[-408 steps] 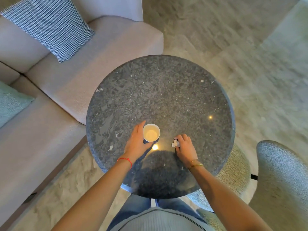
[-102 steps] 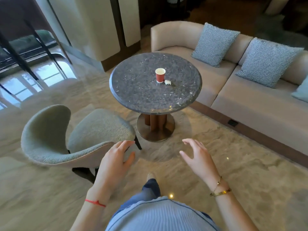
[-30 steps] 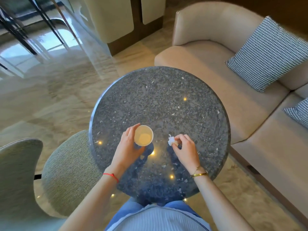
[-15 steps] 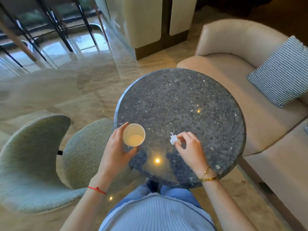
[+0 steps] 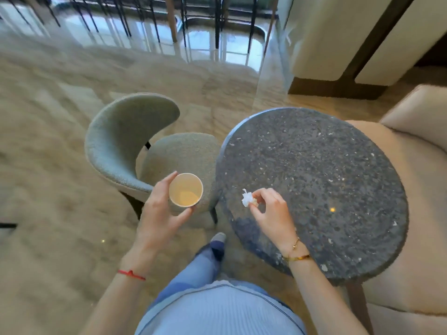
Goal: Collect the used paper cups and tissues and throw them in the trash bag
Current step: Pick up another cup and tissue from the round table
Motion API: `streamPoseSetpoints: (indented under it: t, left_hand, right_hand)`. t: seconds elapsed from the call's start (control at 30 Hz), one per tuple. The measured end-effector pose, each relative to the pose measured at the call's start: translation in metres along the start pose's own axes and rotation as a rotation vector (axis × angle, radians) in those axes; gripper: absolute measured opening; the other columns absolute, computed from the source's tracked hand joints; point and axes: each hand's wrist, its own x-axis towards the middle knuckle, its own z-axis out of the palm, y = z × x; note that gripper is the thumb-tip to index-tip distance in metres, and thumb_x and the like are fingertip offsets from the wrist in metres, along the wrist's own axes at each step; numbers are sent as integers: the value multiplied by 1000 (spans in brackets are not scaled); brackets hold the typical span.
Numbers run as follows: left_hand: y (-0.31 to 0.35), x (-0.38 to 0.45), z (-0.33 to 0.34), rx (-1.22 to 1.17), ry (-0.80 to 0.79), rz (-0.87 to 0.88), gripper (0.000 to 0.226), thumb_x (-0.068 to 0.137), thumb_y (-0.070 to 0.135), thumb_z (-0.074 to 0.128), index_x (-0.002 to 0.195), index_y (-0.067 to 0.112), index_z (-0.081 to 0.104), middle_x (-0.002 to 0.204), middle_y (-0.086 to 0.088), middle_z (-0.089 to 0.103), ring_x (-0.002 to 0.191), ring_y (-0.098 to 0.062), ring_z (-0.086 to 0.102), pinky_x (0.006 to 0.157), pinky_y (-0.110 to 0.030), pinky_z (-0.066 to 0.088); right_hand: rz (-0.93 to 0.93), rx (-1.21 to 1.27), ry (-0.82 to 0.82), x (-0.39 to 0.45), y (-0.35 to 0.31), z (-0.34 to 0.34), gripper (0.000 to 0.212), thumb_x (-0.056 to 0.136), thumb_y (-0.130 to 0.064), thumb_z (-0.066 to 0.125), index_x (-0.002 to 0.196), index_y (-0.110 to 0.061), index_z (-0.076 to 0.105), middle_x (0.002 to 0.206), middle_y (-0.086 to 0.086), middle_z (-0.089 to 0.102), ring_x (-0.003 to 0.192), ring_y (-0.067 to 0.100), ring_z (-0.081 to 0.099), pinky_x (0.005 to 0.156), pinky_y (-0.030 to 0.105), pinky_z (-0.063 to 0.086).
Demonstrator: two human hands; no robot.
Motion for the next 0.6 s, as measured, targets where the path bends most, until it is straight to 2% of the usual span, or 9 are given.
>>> streamPoseSetpoints:
  t: [0.13, 0.27, 0.43, 0.5, 0.6]
  left_hand:
    - [-9, -62, -28, -6, 149, -149, 85, 65, 13, 87, 139, 12, 45, 132, 0, 54, 120, -20, 54, 96, -49, 49]
    - [-19, -128, -64, 58, 314, -327, 82, 67, 19, 87, 138, 18, 47, 131, 5, 55, 117, -17, 56, 97, -44, 49]
    - [-38, -192, -109, 77, 488, -518, 83, 68, 23, 87, 140, 20, 46, 133, 1, 57, 117, -23, 58, 99, -44, 47]
    - [-49, -215, -128, 82, 563, -575, 83, 68, 24, 87, 140, 22, 46, 134, 5, 56, 116, -22, 59, 98, -41, 48]
    - [-70, -249, -161, 79, 676, -642, 82, 68, 26, 86, 139, 26, 45, 132, 15, 53, 116, -18, 58, 97, -37, 48]
  right_hand:
    - [-136, -9, -109, -12, -26, 19, 9, 84, -18, 66, 90, -16, 61, 86, -3, 56, 84, 14, 51, 77, 28, 45]
    - [-264, 6, -239, -25, -66, 46, 9, 84, -16, 66, 91, -14, 62, 84, -1, 55, 83, 16, 51, 75, 30, 45]
    - [-465, 12, -405, -35, -132, 90, 14, 86, -19, 67, 97, -13, 62, 87, -2, 54, 83, 13, 48, 72, 23, 43]
    - [-539, 11, -459, -38, -162, 112, 16, 86, -20, 67, 99, -14, 62, 89, -4, 53, 84, 11, 47, 71, 19, 38]
    - [-645, 4, -540, -46, -212, 154, 16, 86, -21, 67, 99, -13, 61, 92, -2, 56, 87, 13, 51, 74, 23, 43]
